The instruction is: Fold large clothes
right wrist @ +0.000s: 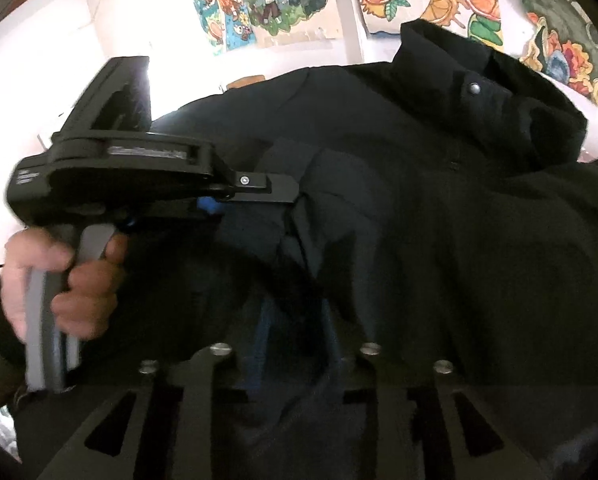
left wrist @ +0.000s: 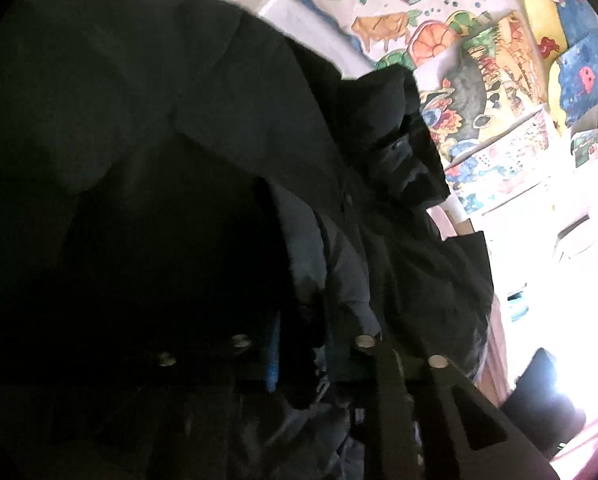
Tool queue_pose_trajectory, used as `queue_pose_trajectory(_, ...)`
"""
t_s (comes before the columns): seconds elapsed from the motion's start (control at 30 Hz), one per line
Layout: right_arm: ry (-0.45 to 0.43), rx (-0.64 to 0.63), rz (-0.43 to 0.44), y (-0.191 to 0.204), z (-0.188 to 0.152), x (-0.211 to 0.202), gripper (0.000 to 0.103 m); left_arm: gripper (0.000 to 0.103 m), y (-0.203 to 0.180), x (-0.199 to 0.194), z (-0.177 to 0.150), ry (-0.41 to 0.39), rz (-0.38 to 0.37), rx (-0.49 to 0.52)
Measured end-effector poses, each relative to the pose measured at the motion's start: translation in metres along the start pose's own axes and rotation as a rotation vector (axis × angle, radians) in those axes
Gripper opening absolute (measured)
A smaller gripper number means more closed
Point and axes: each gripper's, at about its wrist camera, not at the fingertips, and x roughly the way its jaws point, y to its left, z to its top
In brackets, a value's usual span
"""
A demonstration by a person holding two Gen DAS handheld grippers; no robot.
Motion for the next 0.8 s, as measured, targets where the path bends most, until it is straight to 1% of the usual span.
queue_pose_trajectory(0.03,-0.003,-0.005,-0.002,0.002,0.002,-0.003,0.037,0.01,-0.003,-0.003,0.0,-0.02,0.013,0.016)
queue_pose_trajectory(0.1,-0.031,-0.034,-0.023,0.0,-0.004,-0.026,0.053,0.008,-0.013,-0.014,0.002,-0.086,0.062,0.067)
queue_pose_trajectory(0.13,-0.047,-0.045,-0.037,-0.002,-0.004,-0.035,0.058,0.008,-0.02,-0.024,0.004,-0.133,0.095,0.104)
queue_pose_trajectory(0.17,-0.087,-0.07,-0.062,-0.005,-0.008,-0.052,0.065,0.007,-0.024,-0.032,0.007,-0.171,0.124,0.131)
queue_pose_trajectory(0.23,-0.141,-0.095,-0.102,-0.011,-0.008,-0.069,0.067,0.007,-0.032,-0.049,0.011,-0.251,0.181,0.181)
queue_pose_trajectory(0.3,-0.196,-0.097,-0.165,-0.023,-0.005,-0.086,0.075,0.007,-0.036,-0.062,0.015,-0.316,0.253,0.227)
queue_pose_trajectory(0.37,-0.239,-0.065,-0.26,-0.041,-0.002,-0.095,0.08,0.007,-0.033,-0.064,0.018,-0.345,0.292,0.252)
queue_pose_trajectory(0.43,-0.236,-0.032,-0.351,-0.06,0.004,-0.087,0.08,0.007,-0.028,-0.057,0.02,-0.335,0.329,0.26)
queue_pose_trajectory(0.5,-0.171,-0.01,-0.449,-0.084,0.004,-0.07,0.08,0.007,-0.02,-0.041,0.019,-0.295,0.382,0.262)
queue_pose_trajectory(0.57,-0.119,0.012,-0.497,-0.102,0.0,-0.054,0.08,0.007,-0.009,-0.023,0.014,-0.24,0.453,0.268)
queue_pose_trajectory(0.6,-0.087,0.029,-0.509,-0.113,-0.001,-0.042,0.08,0.007,-0.002,-0.015,0.012,-0.22,0.485,0.275)
queue_pose_trajectory(0.67,-0.023,0.066,-0.51,-0.128,-0.008,-0.024,0.08,0.009,0.009,-0.007,0.009,-0.195,0.506,0.265)
queue_pose_trajectory(0.7,0.009,0.091,-0.489,-0.136,-0.012,-0.016,0.08,0.01,0.015,-0.004,0.008,-0.184,0.504,0.251)
queue_pose_trajectory(0.77,0.024,0.111,-0.467,-0.143,-0.019,-0.009,0.081,0.013,0.021,-0.002,0.007,-0.179,0.498,0.234)
queue_pose_trajectory(0.8,0.033,0.109,-0.472,-0.144,-0.021,-0.005,0.084,0.014,0.023,-0.002,0.006,-0.181,0.494,0.23)
